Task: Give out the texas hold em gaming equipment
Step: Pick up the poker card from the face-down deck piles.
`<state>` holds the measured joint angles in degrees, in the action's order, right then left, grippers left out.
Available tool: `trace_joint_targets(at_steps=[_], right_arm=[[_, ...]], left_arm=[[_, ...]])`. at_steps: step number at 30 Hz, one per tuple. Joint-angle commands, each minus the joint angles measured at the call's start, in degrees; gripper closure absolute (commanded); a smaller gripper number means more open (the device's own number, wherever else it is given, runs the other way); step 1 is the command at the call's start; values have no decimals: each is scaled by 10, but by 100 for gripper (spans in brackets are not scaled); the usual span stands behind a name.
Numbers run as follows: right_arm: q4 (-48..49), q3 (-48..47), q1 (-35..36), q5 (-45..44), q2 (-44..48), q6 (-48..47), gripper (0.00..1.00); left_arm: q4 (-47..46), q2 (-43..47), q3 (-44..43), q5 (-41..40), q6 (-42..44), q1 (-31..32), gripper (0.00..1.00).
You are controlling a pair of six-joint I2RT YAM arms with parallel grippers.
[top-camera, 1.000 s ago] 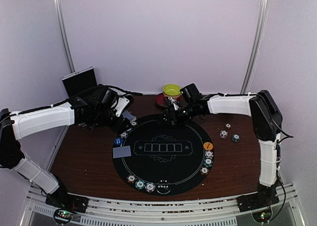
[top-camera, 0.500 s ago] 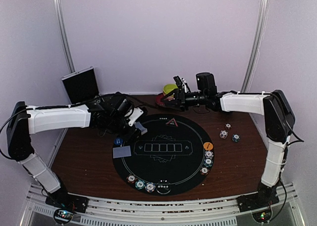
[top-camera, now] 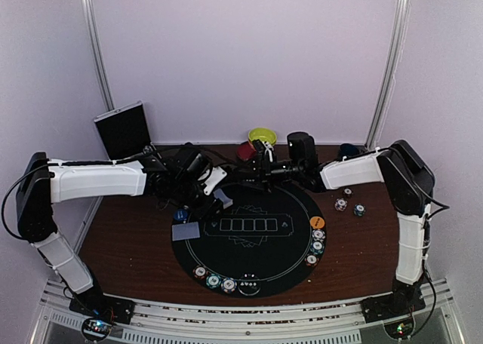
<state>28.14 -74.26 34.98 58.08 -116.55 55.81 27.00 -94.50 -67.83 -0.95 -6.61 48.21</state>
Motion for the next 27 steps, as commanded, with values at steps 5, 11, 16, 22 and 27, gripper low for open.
trace_joint_targets(at_steps=[5,11,16,22,27], right_arm=[[59,4,-1,15,-34,61,32],[62,0,6,51,-53,71,34],[53,4,11,79,-45,67,34],[24,-1,20,94,-35,49,35],[13,-8,33,109,-43,52,38]], left_arm=[[-43,16,1,25,14,-1,43],[-53,24,9,44,38,-1,42],[-66,40,22,60,57,0,42],[-78,60,35,80,78,5,42],[-82,62,38,97,87,12,42]])
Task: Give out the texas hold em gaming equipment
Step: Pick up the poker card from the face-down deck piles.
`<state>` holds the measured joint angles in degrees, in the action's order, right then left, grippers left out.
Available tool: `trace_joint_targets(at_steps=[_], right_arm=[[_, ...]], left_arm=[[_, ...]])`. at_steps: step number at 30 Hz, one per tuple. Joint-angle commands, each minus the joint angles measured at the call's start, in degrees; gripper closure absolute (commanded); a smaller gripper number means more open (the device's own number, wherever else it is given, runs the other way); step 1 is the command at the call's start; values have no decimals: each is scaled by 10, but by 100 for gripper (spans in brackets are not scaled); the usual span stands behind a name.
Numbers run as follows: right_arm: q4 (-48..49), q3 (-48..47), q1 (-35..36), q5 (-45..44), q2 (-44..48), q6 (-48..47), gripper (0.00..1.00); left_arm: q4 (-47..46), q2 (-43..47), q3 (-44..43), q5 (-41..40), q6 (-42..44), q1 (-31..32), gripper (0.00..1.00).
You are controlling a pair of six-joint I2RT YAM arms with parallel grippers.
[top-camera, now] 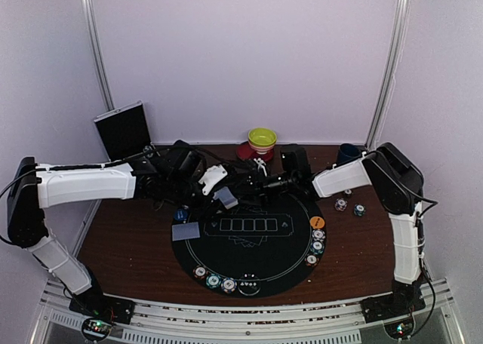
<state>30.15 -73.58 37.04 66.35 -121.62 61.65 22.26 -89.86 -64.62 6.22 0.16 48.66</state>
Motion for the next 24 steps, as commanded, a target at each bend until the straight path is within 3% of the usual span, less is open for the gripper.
trace_joint_targets(at_steps=[1,15,24], right_arm=[[-7,-17,15,31,7,-5,38],[-19,-28,40,41,20,-15,38],[-108,-61,54,34,-5,-69,42]], left_arm=[[-35,15,5,27,21,8,42],[-33,15,8,34,26,13,42],[-30,16,8,35,32,22,41]])
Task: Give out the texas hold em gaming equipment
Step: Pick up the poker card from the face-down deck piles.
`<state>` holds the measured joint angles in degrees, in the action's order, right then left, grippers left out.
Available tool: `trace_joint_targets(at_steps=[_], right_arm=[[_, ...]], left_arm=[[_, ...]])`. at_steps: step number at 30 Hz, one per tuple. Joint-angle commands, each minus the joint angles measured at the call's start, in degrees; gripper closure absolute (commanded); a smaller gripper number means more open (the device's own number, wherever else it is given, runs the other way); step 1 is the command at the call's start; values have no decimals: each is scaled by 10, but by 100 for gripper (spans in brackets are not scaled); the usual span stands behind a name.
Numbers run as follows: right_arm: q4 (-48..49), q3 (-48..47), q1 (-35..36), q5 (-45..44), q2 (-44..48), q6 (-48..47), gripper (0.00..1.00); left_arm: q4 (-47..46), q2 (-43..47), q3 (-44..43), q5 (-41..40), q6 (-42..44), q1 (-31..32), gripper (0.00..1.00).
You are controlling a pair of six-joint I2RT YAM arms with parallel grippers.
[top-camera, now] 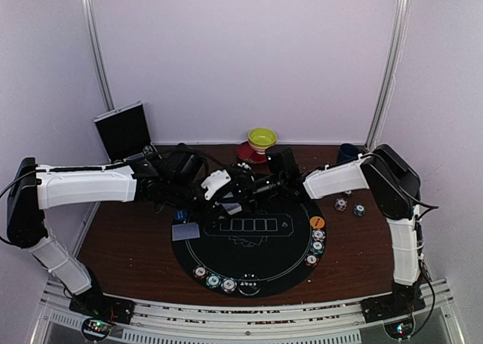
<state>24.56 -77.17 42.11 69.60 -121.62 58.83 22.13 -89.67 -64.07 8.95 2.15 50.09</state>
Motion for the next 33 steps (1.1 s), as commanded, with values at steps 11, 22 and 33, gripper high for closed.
trace_joint_targets(at_steps=[11,22,33], right_arm=[[-212,-45,-5,-22,5,-177,51],[-239,-41,-38,-35,14,-202,61],[-256,-60,-39,27,47,-187,60]], left_arm=[[-29,27,4,2,8,8,42],[-31,34,8,2,7,9,42],[-31,26,6,-8,7,10,42]])
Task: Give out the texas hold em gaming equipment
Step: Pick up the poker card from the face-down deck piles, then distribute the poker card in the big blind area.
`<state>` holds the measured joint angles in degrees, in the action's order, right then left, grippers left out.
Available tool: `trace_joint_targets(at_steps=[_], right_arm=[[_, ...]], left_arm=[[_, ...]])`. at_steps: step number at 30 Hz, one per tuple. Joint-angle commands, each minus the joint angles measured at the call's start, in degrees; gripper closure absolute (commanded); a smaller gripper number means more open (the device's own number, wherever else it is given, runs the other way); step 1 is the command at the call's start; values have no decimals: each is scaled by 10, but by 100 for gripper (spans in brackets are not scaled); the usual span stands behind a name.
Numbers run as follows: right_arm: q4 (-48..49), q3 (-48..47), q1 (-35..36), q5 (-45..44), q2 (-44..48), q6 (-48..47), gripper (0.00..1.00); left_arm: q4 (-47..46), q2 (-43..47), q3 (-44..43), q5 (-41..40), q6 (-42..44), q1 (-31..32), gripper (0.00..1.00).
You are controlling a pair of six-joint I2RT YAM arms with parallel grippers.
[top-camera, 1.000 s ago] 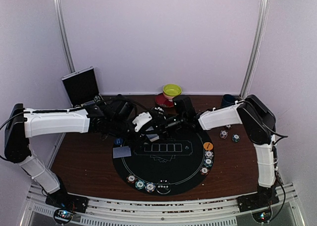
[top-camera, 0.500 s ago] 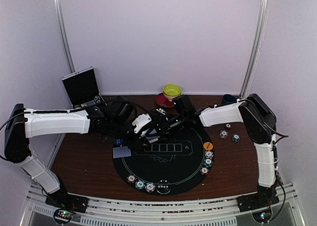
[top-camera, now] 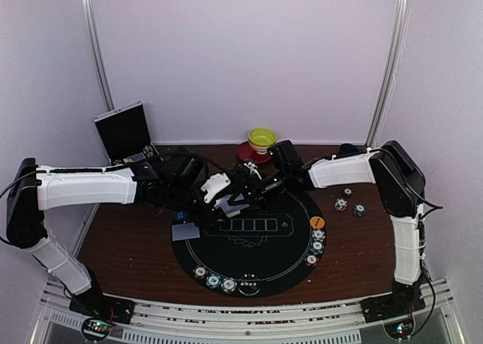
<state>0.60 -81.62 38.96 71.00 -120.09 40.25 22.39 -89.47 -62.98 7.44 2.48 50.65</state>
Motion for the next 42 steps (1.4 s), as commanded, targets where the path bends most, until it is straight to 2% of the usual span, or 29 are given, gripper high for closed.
trace_joint_targets(at_steps=[1,6,19,27,34,42], right_arm=[[-16,-13,-9,13,35,-1,60],[-16,-8,-16,13,43,-1,66],[-12,-7,-27,30,51,5,100],[-27,0,-51,28,67,-6,100],[-173,-22,-114,16,82,-131,100],[-507,-118,-219,-36,47,-434,100]], left_arm=[[-33,23,-5,8,3,4,42],[-32,22,-5,8,3,4,42],[-33,18,-5,6,3,4,42],[-33,18,-4,6,3,3,42],[-32,18,-5,12,0,4,42],[-29,28,-7,17,-5,4,42]])
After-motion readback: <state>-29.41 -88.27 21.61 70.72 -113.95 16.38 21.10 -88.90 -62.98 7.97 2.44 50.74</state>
